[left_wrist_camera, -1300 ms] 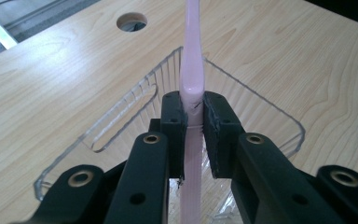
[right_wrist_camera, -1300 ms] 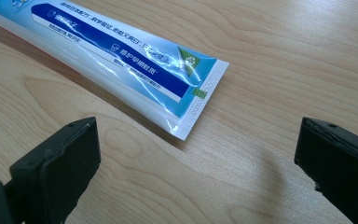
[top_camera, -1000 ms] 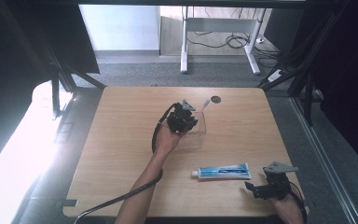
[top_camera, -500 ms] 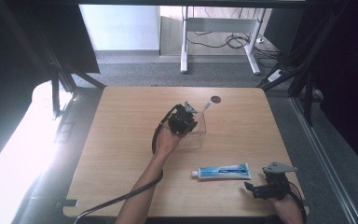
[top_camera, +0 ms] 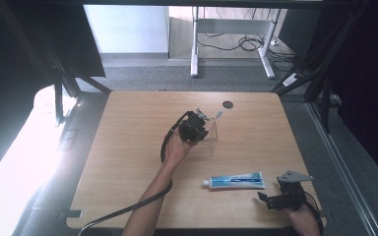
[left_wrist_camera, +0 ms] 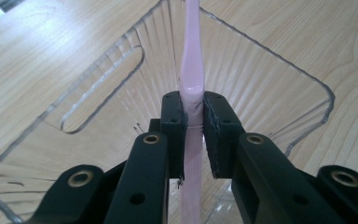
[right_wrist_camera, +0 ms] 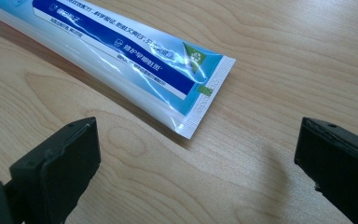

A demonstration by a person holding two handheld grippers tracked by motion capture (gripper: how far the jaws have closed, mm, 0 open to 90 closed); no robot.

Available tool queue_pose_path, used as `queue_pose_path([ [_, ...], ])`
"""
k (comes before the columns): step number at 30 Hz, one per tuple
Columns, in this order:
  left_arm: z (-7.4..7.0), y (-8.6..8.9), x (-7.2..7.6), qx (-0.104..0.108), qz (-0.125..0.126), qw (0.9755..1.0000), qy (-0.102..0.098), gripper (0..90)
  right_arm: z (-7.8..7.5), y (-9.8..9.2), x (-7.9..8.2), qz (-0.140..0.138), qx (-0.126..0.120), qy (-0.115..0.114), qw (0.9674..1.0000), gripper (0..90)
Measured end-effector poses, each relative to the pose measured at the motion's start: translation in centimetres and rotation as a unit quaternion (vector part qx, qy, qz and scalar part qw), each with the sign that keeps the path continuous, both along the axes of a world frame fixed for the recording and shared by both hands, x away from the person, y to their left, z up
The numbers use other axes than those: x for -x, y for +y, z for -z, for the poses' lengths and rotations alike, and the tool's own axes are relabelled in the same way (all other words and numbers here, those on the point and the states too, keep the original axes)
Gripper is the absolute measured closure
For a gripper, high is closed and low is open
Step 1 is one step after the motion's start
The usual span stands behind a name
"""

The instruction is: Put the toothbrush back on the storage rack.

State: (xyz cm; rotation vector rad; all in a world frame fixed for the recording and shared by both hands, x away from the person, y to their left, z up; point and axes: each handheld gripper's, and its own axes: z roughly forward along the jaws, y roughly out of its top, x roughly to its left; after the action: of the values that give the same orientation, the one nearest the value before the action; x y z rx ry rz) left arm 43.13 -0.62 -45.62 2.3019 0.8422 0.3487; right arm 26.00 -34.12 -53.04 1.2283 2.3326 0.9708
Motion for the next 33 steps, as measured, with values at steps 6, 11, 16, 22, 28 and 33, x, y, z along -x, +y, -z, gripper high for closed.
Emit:
queue_pose_path([
  [6,0.0,-0.2,0.0,-0.005,-0.009,0.9999,0.004,78.0,0.0,0.0,0.0,0.0,0.001,-0.001,1.0,0.5],
  [11,0.0,-0.4,0.1,-0.016,-0.009,0.9998,0.002,77.0,0.0,0.0,0.0,0.0,0.0,0.0,1.0,0.5],
  [16,0.0,-0.4,0.1,-0.011,-0.009,0.9999,0.003,73.0,-0.1,0.0,0.0,0.001,-0.001,-0.001,1.0,0.5],
  [22,-0.1,-0.4,0.2,-0.005,-0.013,0.9999,0.003,65.8,-0.1,0.0,0.1,0.001,-0.001,-0.002,1.0,0.5],
  [28,-0.6,-0.2,0.3,0.007,-0.018,0.9998,0.006,58.2,-0.1,0.0,0.1,0.001,-0.001,-0.002,1.0,0.5],
  [33,-1.1,0.1,0.4,0.018,-0.022,0.9996,0.005,50.6,-0.1,0.0,0.1,0.001,-0.001,-0.003,1.0,0.5],
])
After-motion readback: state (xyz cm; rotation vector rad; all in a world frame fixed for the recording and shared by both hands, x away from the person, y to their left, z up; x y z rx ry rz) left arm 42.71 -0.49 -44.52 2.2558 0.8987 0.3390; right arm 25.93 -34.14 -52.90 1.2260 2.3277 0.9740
